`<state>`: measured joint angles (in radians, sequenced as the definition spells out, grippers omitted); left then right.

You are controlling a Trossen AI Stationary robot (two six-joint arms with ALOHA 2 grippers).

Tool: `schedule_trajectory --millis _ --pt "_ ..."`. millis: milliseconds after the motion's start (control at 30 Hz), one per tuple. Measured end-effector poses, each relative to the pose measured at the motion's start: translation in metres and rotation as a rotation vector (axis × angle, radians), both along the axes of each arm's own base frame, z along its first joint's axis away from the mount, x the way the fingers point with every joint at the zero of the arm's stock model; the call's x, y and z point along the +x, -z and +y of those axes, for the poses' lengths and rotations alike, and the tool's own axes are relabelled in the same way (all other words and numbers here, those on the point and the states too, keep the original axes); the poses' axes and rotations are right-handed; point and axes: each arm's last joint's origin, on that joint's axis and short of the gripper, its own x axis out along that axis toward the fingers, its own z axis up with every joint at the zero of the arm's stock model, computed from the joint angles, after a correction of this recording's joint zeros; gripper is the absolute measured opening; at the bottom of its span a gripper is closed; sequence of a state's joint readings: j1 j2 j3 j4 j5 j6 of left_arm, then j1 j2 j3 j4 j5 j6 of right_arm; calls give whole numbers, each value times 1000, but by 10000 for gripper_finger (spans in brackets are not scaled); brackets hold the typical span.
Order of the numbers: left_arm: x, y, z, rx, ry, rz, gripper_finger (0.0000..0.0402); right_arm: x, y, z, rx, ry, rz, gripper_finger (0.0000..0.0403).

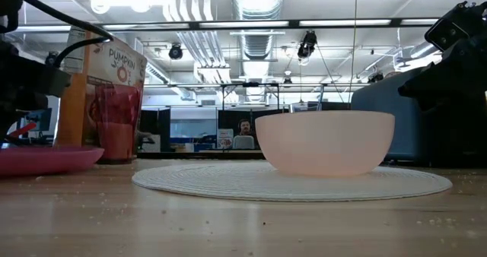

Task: Arrange a breakfast setting
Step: Put the pink plate on the white table mat

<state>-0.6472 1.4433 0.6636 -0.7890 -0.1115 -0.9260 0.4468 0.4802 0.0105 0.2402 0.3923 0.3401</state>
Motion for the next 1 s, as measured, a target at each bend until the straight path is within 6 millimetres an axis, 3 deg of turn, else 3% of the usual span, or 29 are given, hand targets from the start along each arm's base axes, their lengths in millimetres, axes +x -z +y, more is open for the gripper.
schedule_trajectory --millis 233,567,800,1000 --pt "2 6 -2 26 1 22 80 0 0 0 0 0 0 63" --pt "22 -19 -16 -27 27 -70 12 0 0 0 0 0 0 63" --pt "30 -36 -22 -20 72 -80 5 0 0 0 0 0 1 63" --pt "39 -49 -25 25 238 -141 3 0 0 0 0 0 0 63"
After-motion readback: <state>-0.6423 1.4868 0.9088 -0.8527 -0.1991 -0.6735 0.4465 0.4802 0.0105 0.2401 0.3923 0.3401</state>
